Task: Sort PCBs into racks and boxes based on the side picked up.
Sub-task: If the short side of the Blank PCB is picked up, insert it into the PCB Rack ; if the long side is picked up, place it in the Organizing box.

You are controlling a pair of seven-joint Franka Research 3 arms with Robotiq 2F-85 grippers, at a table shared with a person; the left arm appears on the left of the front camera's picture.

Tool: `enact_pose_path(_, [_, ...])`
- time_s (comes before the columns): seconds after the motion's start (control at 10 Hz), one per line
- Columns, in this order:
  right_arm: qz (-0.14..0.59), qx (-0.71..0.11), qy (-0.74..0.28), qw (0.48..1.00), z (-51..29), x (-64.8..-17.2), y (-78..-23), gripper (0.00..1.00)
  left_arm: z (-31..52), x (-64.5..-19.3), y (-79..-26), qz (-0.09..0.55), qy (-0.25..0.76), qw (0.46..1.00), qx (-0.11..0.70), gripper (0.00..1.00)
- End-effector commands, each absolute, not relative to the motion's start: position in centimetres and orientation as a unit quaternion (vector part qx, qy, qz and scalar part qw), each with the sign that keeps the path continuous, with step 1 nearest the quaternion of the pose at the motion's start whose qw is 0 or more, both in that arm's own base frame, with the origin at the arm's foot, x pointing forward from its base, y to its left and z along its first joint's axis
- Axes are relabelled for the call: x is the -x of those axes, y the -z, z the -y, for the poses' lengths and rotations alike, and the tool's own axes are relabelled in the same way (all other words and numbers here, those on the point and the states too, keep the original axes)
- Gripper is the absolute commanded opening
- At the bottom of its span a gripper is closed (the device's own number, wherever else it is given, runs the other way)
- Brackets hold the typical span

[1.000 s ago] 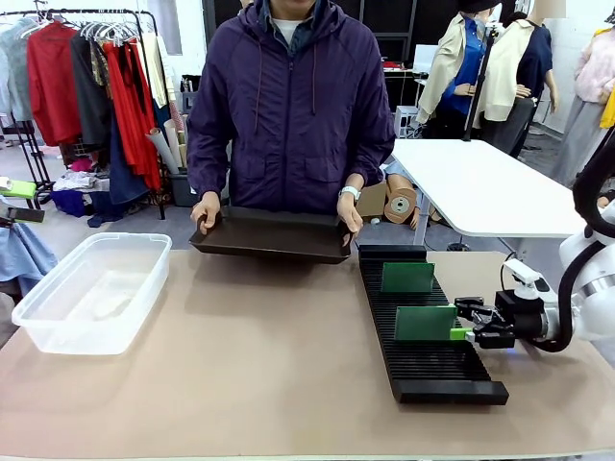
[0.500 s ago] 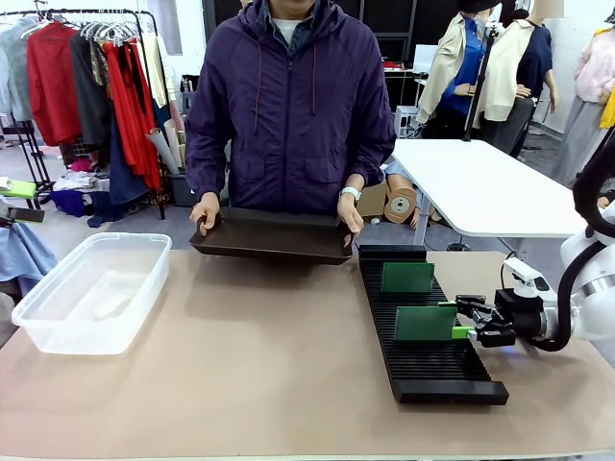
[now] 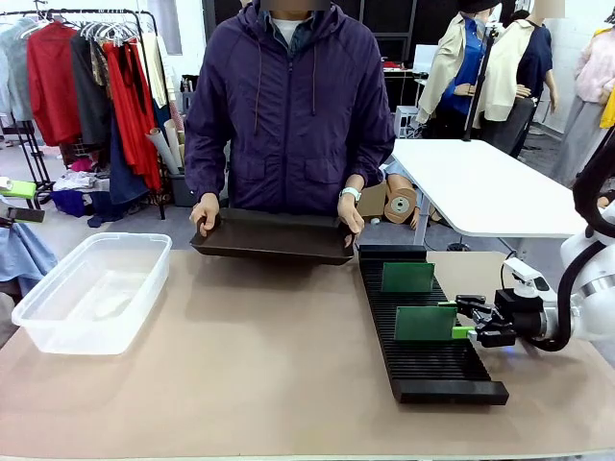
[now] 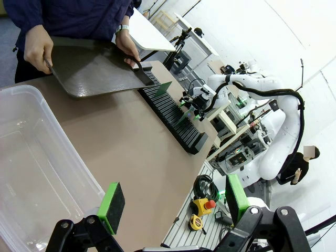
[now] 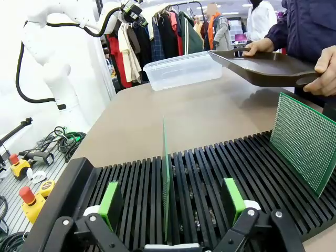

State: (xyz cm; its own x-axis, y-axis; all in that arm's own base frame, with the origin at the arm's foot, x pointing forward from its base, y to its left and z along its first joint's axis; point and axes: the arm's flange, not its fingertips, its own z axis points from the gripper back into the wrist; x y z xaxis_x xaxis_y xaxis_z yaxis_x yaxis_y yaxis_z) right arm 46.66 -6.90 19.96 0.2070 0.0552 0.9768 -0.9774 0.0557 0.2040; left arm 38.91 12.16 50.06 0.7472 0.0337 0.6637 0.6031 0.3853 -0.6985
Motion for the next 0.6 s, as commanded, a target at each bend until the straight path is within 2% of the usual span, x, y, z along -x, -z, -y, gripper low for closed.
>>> enact_pose_path(0.0, [0.441, -0.52, -0.455, 0.573, 6.89, -46.57, -20.04, 1.0, -12.08, -38.8, -50.27, 0.304, 0.182, 0.774, 0.526, 1.0])
enact_pose_path(0.5, [0.441, -0.52, -0.455, 0.573, 6.89, -46.57, -20.04, 1.0, -12.08, -38.8, -50.27, 0.304, 0.182, 0.774, 0.526, 1.0])
